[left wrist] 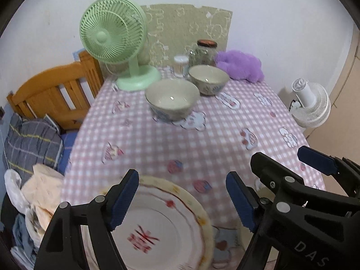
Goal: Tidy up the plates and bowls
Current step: 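Move the right gripper to another blue-patterned bowl and grasp its rim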
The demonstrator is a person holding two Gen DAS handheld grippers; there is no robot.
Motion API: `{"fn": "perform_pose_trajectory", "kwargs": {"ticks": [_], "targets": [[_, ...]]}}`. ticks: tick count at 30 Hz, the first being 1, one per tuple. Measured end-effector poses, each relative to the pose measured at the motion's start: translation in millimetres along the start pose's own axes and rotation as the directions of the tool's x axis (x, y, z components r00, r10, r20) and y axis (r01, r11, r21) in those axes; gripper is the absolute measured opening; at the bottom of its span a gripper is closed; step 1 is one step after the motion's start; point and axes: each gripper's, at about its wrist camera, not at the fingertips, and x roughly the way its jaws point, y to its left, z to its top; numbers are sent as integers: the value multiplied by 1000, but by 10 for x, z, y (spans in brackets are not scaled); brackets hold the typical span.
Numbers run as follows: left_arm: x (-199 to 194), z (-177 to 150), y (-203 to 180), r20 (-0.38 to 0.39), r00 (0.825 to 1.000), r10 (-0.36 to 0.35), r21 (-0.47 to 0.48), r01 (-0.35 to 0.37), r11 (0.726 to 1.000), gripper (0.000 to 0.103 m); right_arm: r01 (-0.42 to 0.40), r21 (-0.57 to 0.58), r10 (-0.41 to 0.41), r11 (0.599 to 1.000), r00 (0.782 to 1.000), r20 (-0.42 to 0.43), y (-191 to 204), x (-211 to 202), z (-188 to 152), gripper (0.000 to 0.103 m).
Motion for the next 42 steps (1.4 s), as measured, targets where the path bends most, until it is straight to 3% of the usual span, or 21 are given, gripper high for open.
{"fn": "perform_pose_trajectory", "kwargs": {"ticks": [15, 25, 38, 42], "targets": [[227, 482, 421, 42, 999, 22, -49, -20, 999, 81, 46, -32, -44, 998, 998, 45, 469, 204, 563, 78], [558, 865, 491, 52, 993, 110, -101, -105, 989, 80, 64, -55, -61, 996, 997, 52, 490, 566, 1007, 84], [1295, 1258, 451, 29, 982, 186, -160, -179, 971, 80, -17, -72, 21, 997, 998, 57, 304, 1347, 1530, 84], [1552, 1296, 463, -2, 979, 203, -156, -201, 967, 75, -42, -73, 44, 996, 999, 26, 288, 1649, 1610, 80]]}}
